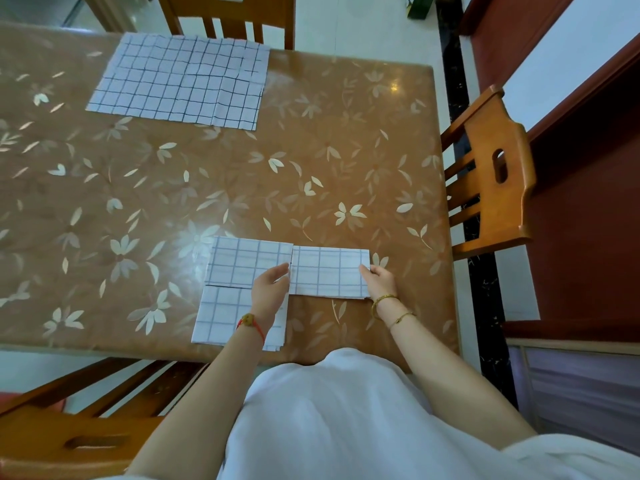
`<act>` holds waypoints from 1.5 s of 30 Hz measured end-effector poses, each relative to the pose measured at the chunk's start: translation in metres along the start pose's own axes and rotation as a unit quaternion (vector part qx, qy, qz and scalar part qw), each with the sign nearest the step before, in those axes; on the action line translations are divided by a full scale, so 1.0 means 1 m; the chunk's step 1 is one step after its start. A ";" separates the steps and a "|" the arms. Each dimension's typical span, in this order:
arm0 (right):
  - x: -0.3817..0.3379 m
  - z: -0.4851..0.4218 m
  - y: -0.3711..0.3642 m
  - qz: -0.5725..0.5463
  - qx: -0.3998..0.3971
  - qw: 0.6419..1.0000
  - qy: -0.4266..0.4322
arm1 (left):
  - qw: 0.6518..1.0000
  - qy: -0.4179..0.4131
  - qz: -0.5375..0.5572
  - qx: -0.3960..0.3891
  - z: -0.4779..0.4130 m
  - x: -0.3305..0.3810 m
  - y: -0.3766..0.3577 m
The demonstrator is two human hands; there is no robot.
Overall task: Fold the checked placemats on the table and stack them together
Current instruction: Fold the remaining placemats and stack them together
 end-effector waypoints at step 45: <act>0.048 0.088 0.050 -0.208 0.094 0.974 -0.006 | 0.986 -0.004 0.064 -0.157 0.066 -0.004 -0.036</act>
Point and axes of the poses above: each hand's wrist, its own z-axis away from the middle knuckle, its own y-axis out of the back of the hand, x = y × z, the point moved 2 cm from there along -z, towards the middle knuckle, and after that the axes turned 7 degrees about z, right-handed, at the moved point
